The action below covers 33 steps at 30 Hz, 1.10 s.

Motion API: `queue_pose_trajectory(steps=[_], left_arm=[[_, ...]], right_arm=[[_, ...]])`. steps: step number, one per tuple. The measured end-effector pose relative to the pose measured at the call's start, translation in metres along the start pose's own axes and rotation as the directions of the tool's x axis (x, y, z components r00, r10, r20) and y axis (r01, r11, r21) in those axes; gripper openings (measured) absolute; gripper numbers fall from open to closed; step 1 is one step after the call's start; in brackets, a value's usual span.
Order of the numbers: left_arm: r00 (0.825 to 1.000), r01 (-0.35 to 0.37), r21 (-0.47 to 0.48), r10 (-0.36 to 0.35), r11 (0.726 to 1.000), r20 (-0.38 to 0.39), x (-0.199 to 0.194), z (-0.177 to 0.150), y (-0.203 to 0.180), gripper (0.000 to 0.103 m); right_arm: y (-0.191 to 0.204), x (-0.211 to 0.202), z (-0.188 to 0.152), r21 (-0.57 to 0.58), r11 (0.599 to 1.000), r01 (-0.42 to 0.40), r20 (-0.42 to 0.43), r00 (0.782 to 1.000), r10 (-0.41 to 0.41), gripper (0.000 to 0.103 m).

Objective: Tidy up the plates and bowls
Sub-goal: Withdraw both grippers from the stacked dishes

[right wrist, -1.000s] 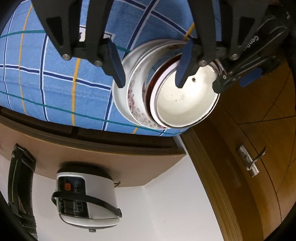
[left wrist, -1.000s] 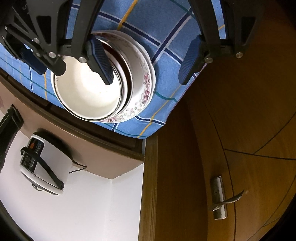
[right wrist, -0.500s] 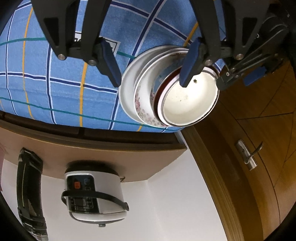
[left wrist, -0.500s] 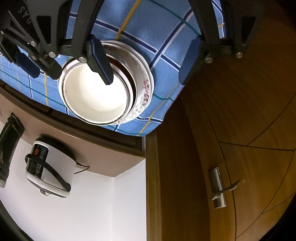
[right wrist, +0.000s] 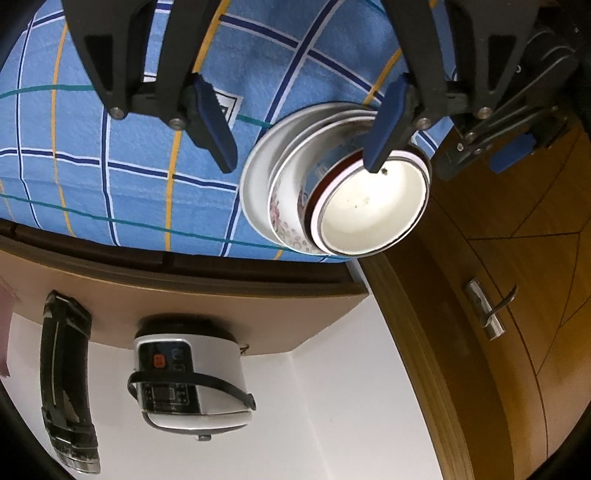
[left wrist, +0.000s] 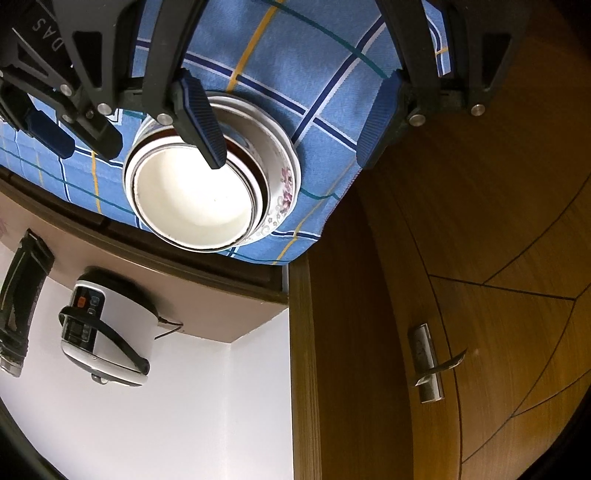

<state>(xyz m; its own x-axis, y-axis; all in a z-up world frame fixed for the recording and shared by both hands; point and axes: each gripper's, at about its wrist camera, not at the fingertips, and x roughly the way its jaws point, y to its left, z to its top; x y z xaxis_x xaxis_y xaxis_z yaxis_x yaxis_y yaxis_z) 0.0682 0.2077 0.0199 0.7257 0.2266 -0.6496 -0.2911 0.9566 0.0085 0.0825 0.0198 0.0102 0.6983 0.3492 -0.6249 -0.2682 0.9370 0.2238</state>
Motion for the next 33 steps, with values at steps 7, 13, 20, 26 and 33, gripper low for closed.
queue_pose_trajectory(steps=[7, 13, 20, 26, 33], left_arm=[[0.998, 0.065, -0.039, -0.066, 0.997, -0.021, 0.001, -0.007, 0.006, 0.075], [0.998, 0.060, -0.019, -0.060, 0.998, 0.000, -0.006, -0.011, 0.004, 0.075], [0.999, 0.048, -0.001, -0.048, 0.999, 0.013, -0.016, -0.015, 0.004, 0.075], [0.999, 0.035, 0.018, -0.036, 0.999, 0.038, -0.032, -0.019, 0.003, 0.075], [0.997, 0.044, 0.005, -0.044, 0.999, 0.068, -0.053, -0.025, 0.008, 0.075]], right_arm=[[0.000, -0.006, -0.005, -0.009, 1.000, 0.010, 0.010, 1.000, -0.010, 0.074], [-0.001, -0.014, -0.011, -0.009, 1.000, 0.013, 0.028, 1.000, -0.013, 0.076], [-0.001, -0.021, -0.017, -0.006, 1.000, 0.004, 0.032, 0.999, -0.003, 0.076], [0.003, -0.036, -0.022, -0.008, 1.000, -0.003, 0.051, 0.999, 0.004, 0.076], [0.007, -0.056, -0.030, -0.010, 1.000, 0.003, 0.089, 0.996, -0.002, 0.079]])
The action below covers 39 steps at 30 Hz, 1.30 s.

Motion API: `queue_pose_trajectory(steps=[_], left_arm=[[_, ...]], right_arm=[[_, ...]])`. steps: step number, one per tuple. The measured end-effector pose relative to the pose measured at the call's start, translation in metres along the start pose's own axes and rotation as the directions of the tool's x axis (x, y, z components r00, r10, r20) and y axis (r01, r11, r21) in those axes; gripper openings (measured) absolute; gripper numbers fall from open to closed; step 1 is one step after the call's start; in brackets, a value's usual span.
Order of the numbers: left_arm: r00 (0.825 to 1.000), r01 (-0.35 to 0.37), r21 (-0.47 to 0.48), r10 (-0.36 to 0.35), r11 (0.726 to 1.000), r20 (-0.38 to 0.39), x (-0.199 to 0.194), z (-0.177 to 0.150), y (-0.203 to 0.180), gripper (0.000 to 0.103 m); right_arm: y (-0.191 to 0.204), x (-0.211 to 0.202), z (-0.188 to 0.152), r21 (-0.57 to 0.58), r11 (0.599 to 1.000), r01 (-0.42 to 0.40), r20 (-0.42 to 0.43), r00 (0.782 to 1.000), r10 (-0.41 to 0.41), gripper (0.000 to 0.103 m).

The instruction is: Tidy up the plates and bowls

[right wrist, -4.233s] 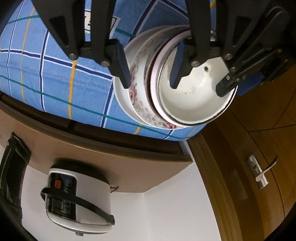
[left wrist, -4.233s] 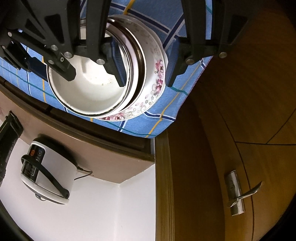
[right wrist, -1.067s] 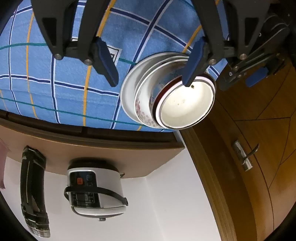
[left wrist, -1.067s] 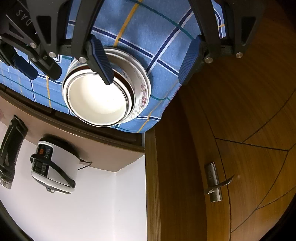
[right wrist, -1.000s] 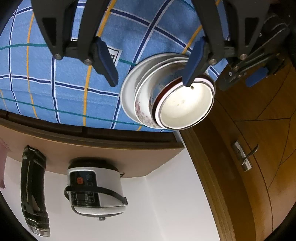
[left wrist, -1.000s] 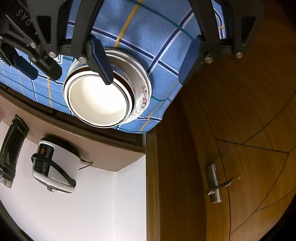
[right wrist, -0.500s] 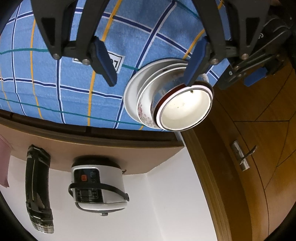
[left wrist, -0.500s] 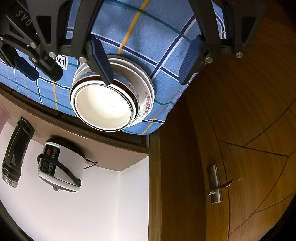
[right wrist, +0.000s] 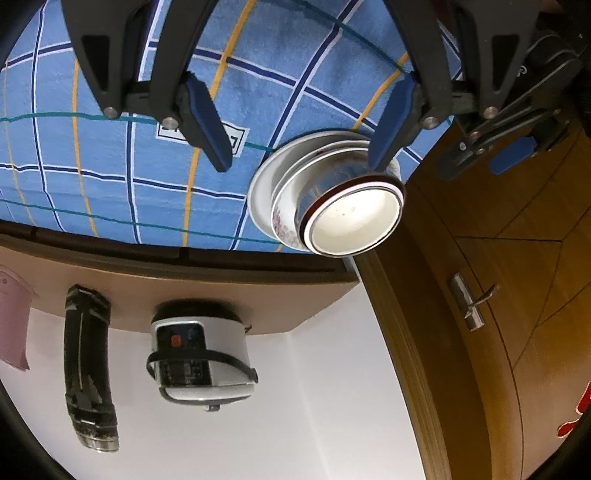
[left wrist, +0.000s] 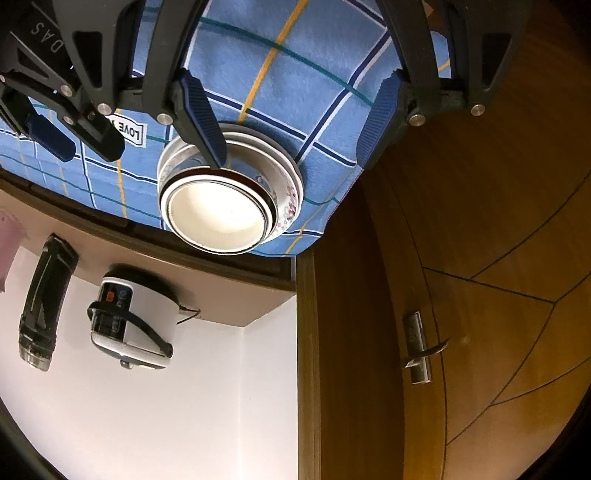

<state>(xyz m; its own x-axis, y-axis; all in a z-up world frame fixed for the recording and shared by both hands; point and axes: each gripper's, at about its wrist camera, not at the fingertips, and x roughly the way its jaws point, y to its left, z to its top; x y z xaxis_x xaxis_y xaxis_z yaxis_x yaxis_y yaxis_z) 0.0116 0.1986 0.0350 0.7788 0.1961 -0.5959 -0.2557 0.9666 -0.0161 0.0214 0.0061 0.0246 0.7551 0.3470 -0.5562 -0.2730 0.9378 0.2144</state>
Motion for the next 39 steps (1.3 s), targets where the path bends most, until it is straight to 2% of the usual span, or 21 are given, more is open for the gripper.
queue_pose_trajectory(steps=[7, 11, 20, 28, 39], left_arm=[[1.000, 0.011, -0.014, -0.011, 1.000, 0.021, -0.017, -0.007, 0.005, 0.075], [0.999, -0.009, 0.005, 0.009, 1.000, 0.049, -0.027, -0.011, 0.006, 0.075], [0.998, 0.005, -0.010, -0.004, 1.000, 0.060, -0.036, -0.013, 0.011, 0.075], [0.996, -0.034, 0.010, 0.033, 0.999, 0.085, -0.042, -0.015, 0.009, 0.075], [0.996, -0.029, 0.008, 0.028, 1.000, 0.082, -0.044, -0.015, 0.008, 0.075]], right_arm=[[0.003, -0.017, -0.006, 0.002, 1.000, -0.010, 0.032, 0.999, 0.010, 0.088], [0.009, -0.032, -0.009, -0.013, 1.000, 0.001, 0.087, 0.996, 0.000, 0.094], [0.013, -0.042, -0.008, -0.011, 1.000, -0.004, 0.106, 0.994, 0.005, 0.096], [0.014, -0.050, -0.010, -0.011, 1.000, -0.007, 0.122, 0.992, 0.008, 0.099], [0.010, -0.051, -0.010, -0.004, 1.000, -0.007, 0.124, 0.992, 0.007, 0.100]])
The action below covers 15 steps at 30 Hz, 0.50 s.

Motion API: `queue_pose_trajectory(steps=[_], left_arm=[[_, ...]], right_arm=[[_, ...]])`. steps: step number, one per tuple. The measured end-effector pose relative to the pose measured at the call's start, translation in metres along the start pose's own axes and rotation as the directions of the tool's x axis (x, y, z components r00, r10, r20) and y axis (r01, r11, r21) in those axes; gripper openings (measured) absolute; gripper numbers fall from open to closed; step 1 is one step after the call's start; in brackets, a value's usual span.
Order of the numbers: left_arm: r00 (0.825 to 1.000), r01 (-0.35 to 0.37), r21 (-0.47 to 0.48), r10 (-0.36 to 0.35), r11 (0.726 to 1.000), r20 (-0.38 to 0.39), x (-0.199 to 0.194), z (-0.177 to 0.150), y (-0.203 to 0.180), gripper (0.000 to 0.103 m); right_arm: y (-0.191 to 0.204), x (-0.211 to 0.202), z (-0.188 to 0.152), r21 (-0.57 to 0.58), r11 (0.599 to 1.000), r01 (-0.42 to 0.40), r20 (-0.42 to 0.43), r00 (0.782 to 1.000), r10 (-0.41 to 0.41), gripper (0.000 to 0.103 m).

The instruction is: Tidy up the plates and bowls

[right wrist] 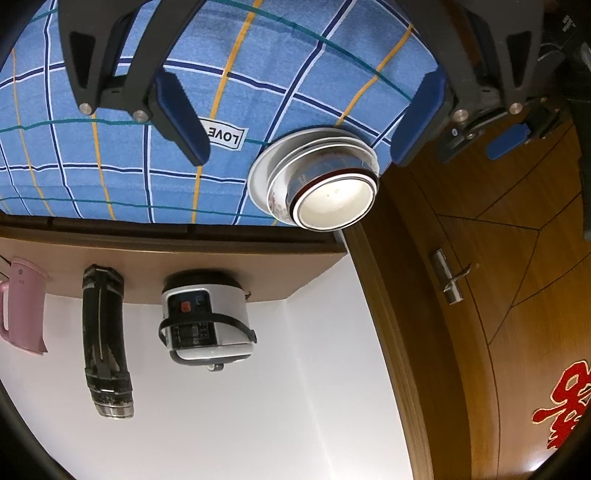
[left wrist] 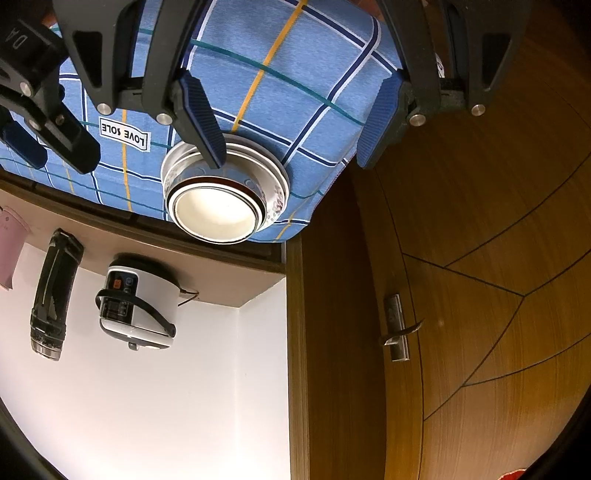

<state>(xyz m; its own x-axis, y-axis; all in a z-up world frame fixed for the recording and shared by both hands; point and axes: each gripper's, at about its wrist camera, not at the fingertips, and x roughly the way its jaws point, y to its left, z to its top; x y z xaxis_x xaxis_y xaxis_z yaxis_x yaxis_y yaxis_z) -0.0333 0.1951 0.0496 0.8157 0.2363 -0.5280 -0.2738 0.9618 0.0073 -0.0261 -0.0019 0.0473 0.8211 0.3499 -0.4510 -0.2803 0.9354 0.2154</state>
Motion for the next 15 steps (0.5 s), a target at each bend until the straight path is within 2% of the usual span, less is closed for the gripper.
queue_pose_trajectory(steps=[15], left_arm=[[1.000, 0.000, 0.000, 0.000, 1.000, 0.008, -0.0050, 0.0007, -0.0041, 0.076]], right_arm=[[-0.0057, -0.0034, 0.0005, 0.007, 1.000, 0.000, 0.006, 1.000, 0.000, 0.101]])
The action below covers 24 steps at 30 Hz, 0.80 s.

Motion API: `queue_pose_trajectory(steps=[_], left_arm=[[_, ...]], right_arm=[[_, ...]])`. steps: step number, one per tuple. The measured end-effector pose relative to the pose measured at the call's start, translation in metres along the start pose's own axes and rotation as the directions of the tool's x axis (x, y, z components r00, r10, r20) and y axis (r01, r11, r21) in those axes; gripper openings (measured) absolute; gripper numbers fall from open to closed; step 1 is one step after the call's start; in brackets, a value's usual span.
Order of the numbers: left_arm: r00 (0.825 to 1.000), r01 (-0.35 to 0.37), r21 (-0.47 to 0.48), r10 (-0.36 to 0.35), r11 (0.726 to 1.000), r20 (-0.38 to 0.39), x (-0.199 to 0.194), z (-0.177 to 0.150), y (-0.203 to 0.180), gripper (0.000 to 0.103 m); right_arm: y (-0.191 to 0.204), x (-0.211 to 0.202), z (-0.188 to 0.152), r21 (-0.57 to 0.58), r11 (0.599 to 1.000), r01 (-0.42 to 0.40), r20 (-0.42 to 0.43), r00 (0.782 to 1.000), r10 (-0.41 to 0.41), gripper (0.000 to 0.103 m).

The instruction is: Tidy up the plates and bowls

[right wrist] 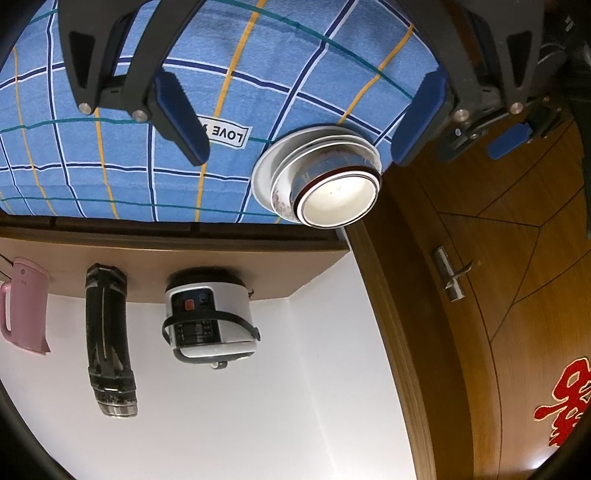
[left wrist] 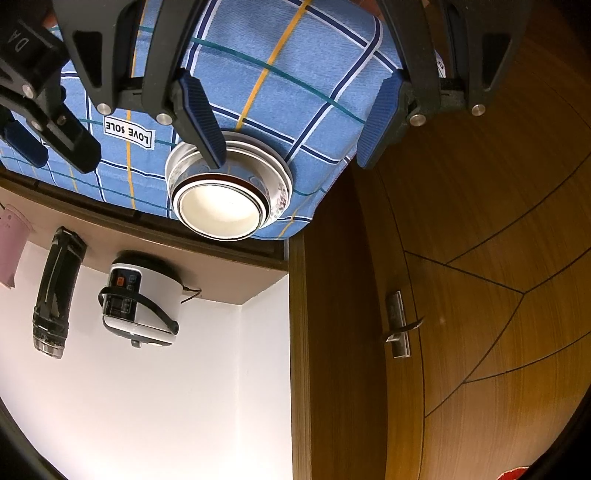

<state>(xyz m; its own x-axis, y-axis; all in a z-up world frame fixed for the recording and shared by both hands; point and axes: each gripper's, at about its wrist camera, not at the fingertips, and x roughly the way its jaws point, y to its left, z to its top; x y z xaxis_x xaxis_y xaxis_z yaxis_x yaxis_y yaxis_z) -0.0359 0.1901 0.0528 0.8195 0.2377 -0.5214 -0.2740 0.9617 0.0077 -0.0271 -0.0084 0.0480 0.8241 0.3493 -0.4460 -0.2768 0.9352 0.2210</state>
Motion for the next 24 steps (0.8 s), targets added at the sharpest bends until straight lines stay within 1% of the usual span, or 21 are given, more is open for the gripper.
queue_pose_trajectory(steps=[16, 24], left_arm=[[1.000, 0.001, 0.009, -0.001, 1.000, 0.000, 0.0013, 0.0009, -0.0046, 0.076], [1.000, -0.015, 0.008, 0.015, 1.000, -0.004, 0.0032, 0.0017, -0.0054, 0.076]], right_arm=[[-0.0035, -0.0013, 0.0024, 0.004, 1.000, -0.005, 0.004, 1.000, 0.005, 0.101], [-0.0058, -0.0021, 0.0037, 0.006, 1.000, -0.002, 0.011, 1.000, 0.002, 0.101]])
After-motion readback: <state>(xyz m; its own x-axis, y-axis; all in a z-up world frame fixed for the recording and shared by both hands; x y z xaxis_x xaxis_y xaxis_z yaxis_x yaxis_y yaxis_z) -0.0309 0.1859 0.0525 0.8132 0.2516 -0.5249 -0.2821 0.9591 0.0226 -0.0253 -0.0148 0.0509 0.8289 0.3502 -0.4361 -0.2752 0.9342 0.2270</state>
